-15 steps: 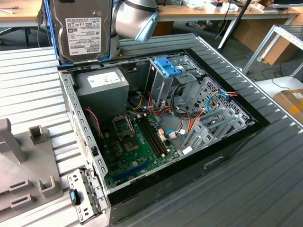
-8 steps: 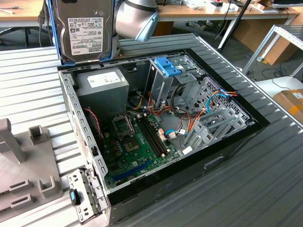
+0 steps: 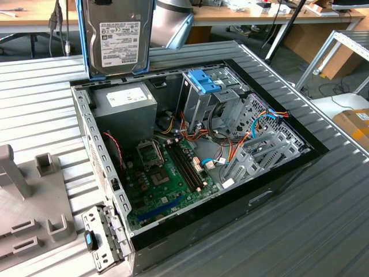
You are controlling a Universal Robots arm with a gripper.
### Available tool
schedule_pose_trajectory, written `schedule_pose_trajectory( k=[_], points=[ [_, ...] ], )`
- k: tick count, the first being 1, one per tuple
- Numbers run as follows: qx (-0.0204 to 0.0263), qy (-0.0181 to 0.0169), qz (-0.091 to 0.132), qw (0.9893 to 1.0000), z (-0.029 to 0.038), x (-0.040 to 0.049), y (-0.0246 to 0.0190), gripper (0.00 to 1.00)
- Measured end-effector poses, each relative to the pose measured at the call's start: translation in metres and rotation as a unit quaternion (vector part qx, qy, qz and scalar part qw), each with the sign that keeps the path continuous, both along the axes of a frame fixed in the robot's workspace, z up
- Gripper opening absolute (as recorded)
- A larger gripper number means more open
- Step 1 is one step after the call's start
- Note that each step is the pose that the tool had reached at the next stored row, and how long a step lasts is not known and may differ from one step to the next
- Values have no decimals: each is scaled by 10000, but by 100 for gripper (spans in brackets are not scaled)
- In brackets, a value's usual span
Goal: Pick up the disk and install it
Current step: 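Pick up the disk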
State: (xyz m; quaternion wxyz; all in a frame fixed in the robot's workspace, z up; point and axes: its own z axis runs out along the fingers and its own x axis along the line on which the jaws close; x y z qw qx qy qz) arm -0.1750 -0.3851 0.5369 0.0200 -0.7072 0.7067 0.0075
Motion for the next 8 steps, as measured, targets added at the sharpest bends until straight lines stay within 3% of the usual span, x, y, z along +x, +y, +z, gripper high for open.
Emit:
schedule_pose_trajectory(
  k=[3,6,8],
  points=[
    [0,0,18,10000,-1,52,-65,36],
    [0,1,32,10000,-1,106,-172,36],
    [0,0,35,10000,-1,121,-218,36]
  ],
)
